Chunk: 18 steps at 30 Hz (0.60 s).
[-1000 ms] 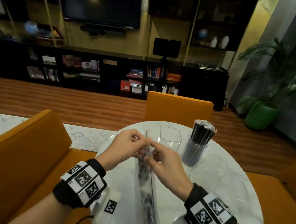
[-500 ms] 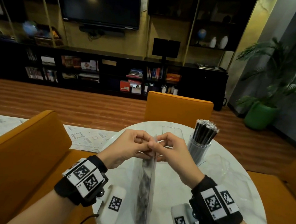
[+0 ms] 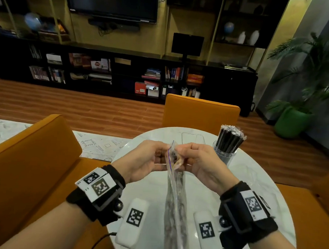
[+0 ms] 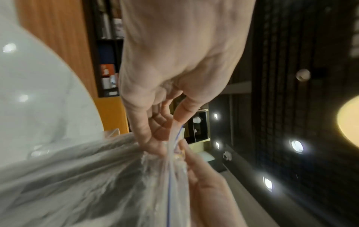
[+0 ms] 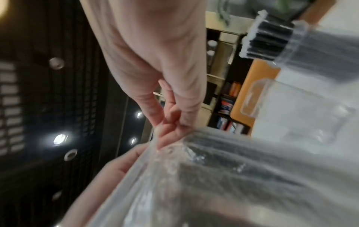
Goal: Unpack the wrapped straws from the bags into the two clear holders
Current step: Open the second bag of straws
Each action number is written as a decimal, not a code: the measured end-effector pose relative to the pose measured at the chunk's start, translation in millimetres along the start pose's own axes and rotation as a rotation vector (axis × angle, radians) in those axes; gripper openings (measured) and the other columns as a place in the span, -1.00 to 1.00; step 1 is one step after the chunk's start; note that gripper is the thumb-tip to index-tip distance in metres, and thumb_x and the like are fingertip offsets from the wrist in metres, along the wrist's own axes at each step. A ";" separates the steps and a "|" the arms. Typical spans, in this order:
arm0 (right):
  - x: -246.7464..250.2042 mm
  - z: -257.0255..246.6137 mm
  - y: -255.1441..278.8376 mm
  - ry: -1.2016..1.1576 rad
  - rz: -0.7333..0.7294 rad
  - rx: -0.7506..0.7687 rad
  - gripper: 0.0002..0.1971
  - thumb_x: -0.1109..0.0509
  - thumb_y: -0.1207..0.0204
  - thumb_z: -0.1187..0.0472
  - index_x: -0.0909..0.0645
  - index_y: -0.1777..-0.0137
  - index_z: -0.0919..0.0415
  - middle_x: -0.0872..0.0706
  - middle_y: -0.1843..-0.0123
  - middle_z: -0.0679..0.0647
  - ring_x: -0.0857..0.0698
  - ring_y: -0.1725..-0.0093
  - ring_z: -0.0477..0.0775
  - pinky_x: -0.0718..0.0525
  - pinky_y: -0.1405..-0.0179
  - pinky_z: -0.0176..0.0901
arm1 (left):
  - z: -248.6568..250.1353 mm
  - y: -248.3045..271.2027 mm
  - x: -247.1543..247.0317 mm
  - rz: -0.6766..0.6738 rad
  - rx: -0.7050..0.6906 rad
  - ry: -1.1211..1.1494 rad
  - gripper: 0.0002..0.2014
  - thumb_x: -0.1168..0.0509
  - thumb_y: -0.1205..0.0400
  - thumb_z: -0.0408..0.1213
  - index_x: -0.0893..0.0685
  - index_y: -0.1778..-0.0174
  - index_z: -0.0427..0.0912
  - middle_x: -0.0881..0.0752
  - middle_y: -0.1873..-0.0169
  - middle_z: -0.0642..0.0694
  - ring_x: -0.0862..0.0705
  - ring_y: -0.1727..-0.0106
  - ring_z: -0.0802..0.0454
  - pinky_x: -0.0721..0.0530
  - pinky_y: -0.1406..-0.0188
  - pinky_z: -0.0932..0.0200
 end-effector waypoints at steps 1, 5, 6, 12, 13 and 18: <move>-1.0 -0.1 1.4 0.075 0.003 0.009 -0.93 -0.37 -0.58 0.41 -0.60 -0.01 0.42 -0.73 0.37 0.15 -0.69 0.46 0.03 -0.70 0.42 -0.17 | 0.3 0.2 -2.2 0.019 -0.011 -0.056 -0.81 -0.13 -0.64 -0.43 -0.65 0.15 -0.31 -0.69 0.29 -0.20 -0.67 0.29 -0.06 -0.77 0.12 0.03; 0.7 8.1 6.7 0.447 -0.019 -0.015 -0.79 -0.46 -0.52 0.31 -0.52 -0.08 0.21 -0.71 0.31 0.12 -0.72 0.38 0.03 -0.74 0.32 -0.14 | -3.4 -0.2 -8.0 0.075 -0.028 -0.096 -0.80 -0.05 -0.62 -0.43 -0.56 0.22 -0.28 -0.68 0.35 -0.19 -0.65 0.42 -0.03 -0.71 0.33 0.09; 5.5 10.5 7.4 0.509 0.005 -0.010 -0.87 -0.42 -0.53 0.32 -0.54 -0.01 0.21 -0.69 0.34 0.11 -0.69 0.38 0.04 -0.74 0.25 -0.06 | -5.0 -0.1 -8.2 0.081 -0.021 -0.065 -0.82 -0.05 -0.62 -0.42 -0.53 0.23 -0.28 -0.64 0.37 -0.22 -0.61 0.40 -0.07 -0.68 0.32 0.07; 22.2 16.9 6.6 0.576 0.230 0.041 -0.84 -0.40 -0.51 0.10 -0.58 0.01 0.16 -0.75 0.16 0.17 -0.73 0.22 0.07 -0.80 0.29 -0.05 | -1.8 5.3 -15.1 -0.060 -0.159 -0.090 -0.68 -0.23 -0.55 -0.67 -0.50 0.07 -0.09 -0.61 0.37 -0.19 -0.55 0.39 -0.05 -0.58 0.33 0.07; 17.1 21.6 5.1 0.572 0.167 0.012 -0.82 -0.41 -0.51 0.13 -0.58 -0.05 0.15 -0.75 0.13 0.16 -0.77 0.20 0.08 -0.80 0.31 -0.10 | 0.8 6.4 -16.0 -0.074 -0.200 -0.108 -0.62 -0.17 -0.52 -0.74 -0.52 0.12 -0.09 -0.60 0.34 -0.25 -0.56 0.34 -0.11 -0.59 0.34 0.07; 35.4 6.0 7.1 0.833 0.267 0.178 -0.86 -0.33 -0.53 0.38 -0.70 0.13 0.19 -0.73 0.30 0.07 -0.67 0.42 0.02 -0.80 0.32 0.04 | 7.4 11.6 10.2 0.194 -0.560 -1.096 -0.65 -0.20 -0.47 -0.65 -0.65 0.48 -0.14 -0.50 0.26 0.03 -0.56 0.19 0.05 -0.60 0.24 0.10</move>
Point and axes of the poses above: each hand's wrist, its own y-axis away from the middle knuckle, its own x-axis out of the back of the hand, z = x × y, the point moved 5 cm from there along -y, towards the middle knuckle
